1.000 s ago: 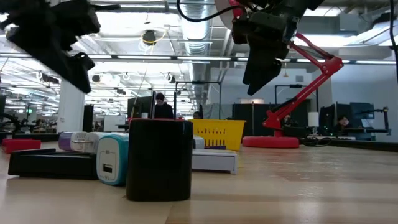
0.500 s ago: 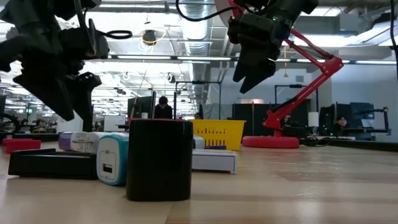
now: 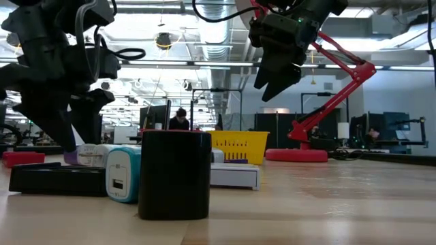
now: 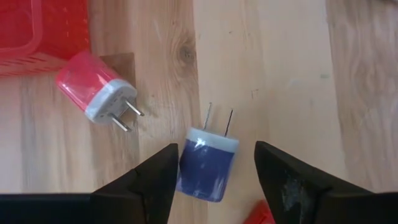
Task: Pick & Place Office items
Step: Put the purple charger adapter into the red basket
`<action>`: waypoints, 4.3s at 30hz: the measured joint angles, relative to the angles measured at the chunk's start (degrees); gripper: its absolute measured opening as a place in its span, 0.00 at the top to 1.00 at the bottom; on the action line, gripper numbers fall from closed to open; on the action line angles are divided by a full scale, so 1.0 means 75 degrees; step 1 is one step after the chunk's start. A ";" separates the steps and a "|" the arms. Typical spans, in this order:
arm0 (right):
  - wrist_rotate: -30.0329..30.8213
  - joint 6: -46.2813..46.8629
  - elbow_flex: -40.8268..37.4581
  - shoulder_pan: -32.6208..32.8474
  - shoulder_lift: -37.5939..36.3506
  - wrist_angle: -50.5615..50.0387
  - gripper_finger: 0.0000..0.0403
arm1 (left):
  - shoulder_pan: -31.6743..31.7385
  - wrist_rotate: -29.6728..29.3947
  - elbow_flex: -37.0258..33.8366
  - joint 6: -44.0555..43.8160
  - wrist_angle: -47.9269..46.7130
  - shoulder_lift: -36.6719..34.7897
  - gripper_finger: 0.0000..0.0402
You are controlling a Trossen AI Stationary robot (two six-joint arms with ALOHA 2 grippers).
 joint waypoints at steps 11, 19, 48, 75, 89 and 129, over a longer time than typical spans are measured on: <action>-0.0003 0.0000 0.0000 0.0000 0.0000 0.0024 0.18 | 0.0221 0.0075 0.0000 0.0406 -0.0003 0.0000 0.54; -0.0003 -0.0001 0.0000 0.0000 0.0000 0.0024 0.18 | 0.0347 0.0361 0.0000 0.0418 -0.0003 0.0000 0.57; -0.0026 -0.0003 0.0000 0.0000 0.0003 0.0251 0.18 | 0.0286 0.0405 -0.0012 0.0447 0.0335 0.0478 0.64; -0.3159 0.1046 -0.0003 -0.0261 0.0003 0.6839 0.18 | 0.0649 -0.0745 0.0440 0.0652 0.6531 -0.3510 0.65; -0.3683 0.5906 0.0113 -0.0600 0.0659 1.0913 0.18 | 0.0723 -0.0571 0.0440 0.2811 1.1139 -0.1700 0.65; -0.4922 0.7455 0.2256 -0.0723 0.2733 1.2537 0.64 | 0.0810 -0.0312 0.0455 0.2795 1.1563 -0.1480 0.65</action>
